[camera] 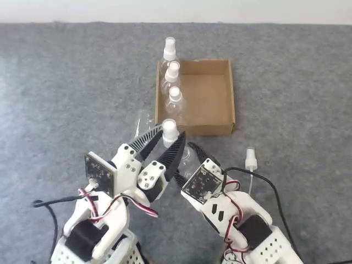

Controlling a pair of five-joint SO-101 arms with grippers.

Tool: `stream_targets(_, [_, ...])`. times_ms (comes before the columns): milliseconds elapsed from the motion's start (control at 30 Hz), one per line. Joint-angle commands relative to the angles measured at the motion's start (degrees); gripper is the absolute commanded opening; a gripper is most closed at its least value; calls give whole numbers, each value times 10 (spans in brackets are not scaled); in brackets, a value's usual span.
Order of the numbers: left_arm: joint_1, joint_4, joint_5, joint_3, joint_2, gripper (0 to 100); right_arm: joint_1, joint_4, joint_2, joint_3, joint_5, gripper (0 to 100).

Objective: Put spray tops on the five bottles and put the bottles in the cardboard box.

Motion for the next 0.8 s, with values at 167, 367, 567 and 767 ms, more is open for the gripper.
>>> stream_targets(167, [13,1,-8,9,-4,119,11,21,-11,-7,4,101])
stream_targets(367, [13,19,-7,9,-4,167,11,25,-11,-9,4,101])
stream_targets(567, [12,34,-5,6,-4,208,11,25,-11,-9,4,101])
stream_targets(767, [11,34,-8,5,-4,208,11,26,-11,-9,4,101])
